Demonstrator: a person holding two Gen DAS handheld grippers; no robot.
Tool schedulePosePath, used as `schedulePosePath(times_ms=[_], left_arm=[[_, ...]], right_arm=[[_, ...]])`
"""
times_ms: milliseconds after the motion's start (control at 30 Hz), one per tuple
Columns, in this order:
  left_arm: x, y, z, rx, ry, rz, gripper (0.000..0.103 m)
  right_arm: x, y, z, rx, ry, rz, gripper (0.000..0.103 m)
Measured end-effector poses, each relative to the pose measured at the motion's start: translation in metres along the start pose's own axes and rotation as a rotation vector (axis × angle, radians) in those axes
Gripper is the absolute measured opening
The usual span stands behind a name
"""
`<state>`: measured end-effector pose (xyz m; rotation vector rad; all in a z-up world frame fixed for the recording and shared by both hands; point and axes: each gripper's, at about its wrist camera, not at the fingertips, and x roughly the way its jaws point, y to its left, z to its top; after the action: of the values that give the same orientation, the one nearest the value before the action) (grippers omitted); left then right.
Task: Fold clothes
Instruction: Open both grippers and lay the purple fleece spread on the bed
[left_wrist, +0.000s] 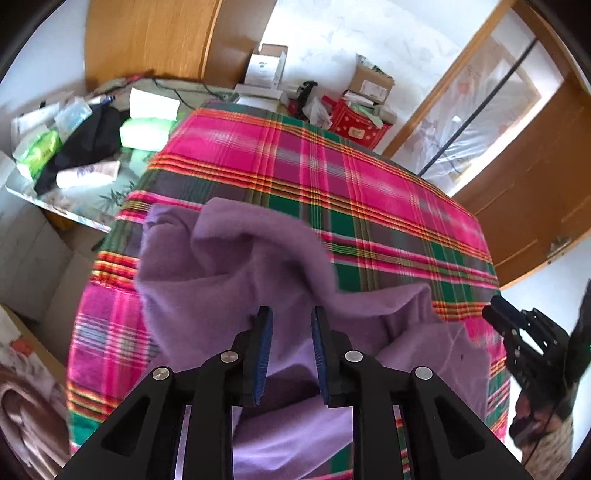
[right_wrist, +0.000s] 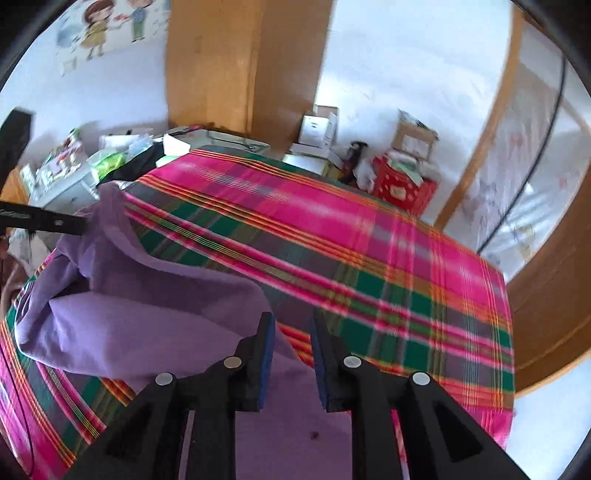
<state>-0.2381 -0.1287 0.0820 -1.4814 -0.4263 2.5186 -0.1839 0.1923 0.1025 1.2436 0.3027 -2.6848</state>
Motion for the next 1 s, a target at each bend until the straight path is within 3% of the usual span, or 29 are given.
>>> schedulePosePath(times_ms=[100, 167, 300, 467, 567, 700, 900, 1000], left_arm=[[-0.016, 0.009, -0.007, -0.024, -0.032, -0.022, 0.023], [-0.024, 0.009, -0.015, -0.019, -0.06, -0.019, 0.038], [-0.022, -0.002, -0.035, 0.029, -0.018, -0.065, 0.038], [-0.015, -0.01, -0.054, 0.078, 0.019, -0.062, 0.038], [-0.022, 0.008, -0.055, 0.01, -0.003, -0.066, 0.038], [-0.041, 0.034, -0.061, -0.062, -0.07, -0.009, 0.038], [-0.042, 0.067, -0.083, -0.157, -0.053, 0.039, 0.038], [-0.042, 0.073, -0.096, -0.178, -0.051, 0.044, 0.038]], right_arm=[[0.0, -0.026, -0.017, 0.084, -0.002, 0.013, 0.021], [0.001, -0.04, -0.029, 0.131, 0.004, 0.03, 0.022], [0.005, -0.047, -0.049, 0.157, 0.021, 0.056, 0.025], [0.012, -0.037, -0.059, 0.129, 0.038, 0.097, 0.026], [0.012, -0.026, -0.057, 0.099, 0.027, 0.127, 0.027], [0.012, -0.013, -0.051, 0.062, -0.004, 0.168, 0.031], [0.008, 0.016, -0.045, 0.01, -0.035, 0.248, 0.034], [0.003, 0.032, -0.043, -0.039, -0.045, 0.235, 0.034]])
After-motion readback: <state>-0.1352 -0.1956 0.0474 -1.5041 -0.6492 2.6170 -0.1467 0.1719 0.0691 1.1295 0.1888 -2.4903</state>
